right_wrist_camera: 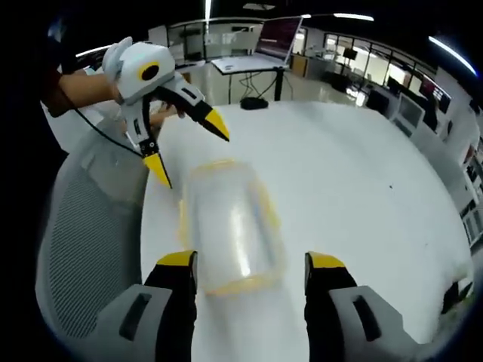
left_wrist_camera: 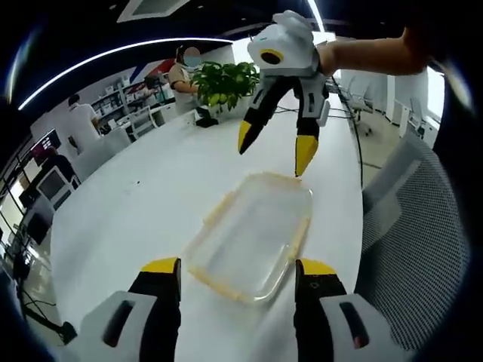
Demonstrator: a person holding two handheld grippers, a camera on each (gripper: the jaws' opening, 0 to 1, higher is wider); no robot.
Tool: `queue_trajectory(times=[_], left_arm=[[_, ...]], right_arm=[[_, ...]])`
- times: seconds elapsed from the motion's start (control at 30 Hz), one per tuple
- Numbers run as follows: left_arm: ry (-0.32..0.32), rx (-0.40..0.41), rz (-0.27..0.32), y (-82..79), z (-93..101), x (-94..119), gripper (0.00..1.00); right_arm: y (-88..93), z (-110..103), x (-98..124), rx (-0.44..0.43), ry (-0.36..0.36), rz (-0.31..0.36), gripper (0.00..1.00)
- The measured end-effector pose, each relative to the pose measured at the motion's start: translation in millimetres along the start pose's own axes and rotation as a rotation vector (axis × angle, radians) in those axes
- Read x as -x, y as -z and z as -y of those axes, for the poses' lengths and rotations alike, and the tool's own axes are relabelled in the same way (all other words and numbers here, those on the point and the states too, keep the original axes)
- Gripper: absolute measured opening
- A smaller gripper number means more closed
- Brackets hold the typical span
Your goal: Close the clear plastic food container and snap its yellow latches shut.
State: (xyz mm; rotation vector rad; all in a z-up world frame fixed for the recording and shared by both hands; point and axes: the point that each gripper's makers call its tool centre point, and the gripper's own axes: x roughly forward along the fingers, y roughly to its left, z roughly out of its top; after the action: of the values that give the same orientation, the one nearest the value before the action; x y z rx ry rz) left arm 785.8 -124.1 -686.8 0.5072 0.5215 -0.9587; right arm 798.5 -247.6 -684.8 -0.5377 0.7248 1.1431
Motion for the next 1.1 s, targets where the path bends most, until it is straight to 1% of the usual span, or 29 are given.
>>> queue_trajectory(times=[0.33, 0.47, 0.73, 0.87, 1.0, 1.1], left_arm=[[-0.014, 0.046, 0.002, 11.5, 0.1, 0.9, 0.56], [-0.012, 0.055, 0.0, 15.8, 1.9, -0.3, 0.56], [-0.018, 0.064, 0.001, 21.3, 0.6, -3.9, 0.53], [-0.025, 0.069, -0.004, 24.1, -1.6, -6.4, 0.5], [-0.011, 0.072, -0.014, 28.0, 0.4, -12.5, 0.49], [0.001, 0.069, -0.028, 31.4, 1.4, -16.7, 0.46]], right_arm=[[15.7, -8.8, 1.7, -0.049, 0.037, 0.034, 0.54], [23.3, -13.3, -0.1, -0.069, 0.049, 0.042, 0.54], [29.8, -20.4, -6.5, -0.094, 0.096, 0.083, 0.53], [34.7, -21.8, -11.1, -0.113, 0.118, 0.092, 0.52], [38.2, -24.4, -17.2, -0.139, 0.127, 0.098, 0.5], [38.0, -24.4, -19.9, -0.15, 0.131, 0.105, 0.48]])
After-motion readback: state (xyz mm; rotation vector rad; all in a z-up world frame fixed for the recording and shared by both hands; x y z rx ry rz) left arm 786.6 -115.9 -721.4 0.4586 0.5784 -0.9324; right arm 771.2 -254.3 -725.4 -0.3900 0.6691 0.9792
